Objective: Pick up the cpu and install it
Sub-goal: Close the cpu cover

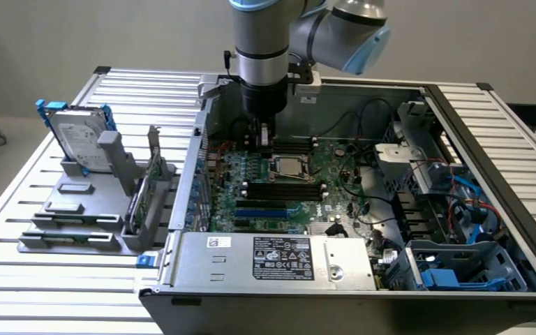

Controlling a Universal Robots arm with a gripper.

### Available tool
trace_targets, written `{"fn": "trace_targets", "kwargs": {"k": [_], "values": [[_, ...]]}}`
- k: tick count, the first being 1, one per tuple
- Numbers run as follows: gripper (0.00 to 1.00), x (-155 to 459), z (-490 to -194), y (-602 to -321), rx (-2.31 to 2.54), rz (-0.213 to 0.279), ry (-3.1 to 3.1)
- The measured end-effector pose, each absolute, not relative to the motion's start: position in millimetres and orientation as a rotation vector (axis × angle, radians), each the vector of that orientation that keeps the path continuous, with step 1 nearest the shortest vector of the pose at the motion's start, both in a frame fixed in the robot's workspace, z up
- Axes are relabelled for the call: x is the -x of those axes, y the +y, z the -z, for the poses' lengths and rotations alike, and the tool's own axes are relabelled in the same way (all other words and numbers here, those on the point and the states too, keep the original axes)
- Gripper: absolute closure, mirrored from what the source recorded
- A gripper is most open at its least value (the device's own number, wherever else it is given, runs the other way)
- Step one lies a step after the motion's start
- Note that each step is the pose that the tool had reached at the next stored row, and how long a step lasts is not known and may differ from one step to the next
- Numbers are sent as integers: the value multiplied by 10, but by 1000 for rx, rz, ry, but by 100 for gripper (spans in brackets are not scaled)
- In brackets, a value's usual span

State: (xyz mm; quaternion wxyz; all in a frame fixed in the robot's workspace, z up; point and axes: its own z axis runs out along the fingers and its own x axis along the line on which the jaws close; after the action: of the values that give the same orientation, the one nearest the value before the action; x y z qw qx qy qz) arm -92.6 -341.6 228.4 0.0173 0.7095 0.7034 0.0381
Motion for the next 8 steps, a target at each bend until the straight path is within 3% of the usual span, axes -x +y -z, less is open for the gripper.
{"fn": "trace_targets", "kwargs": {"k": [8], "values": [[89,912,-2310,-3416,-2210,-108,2191]]}}
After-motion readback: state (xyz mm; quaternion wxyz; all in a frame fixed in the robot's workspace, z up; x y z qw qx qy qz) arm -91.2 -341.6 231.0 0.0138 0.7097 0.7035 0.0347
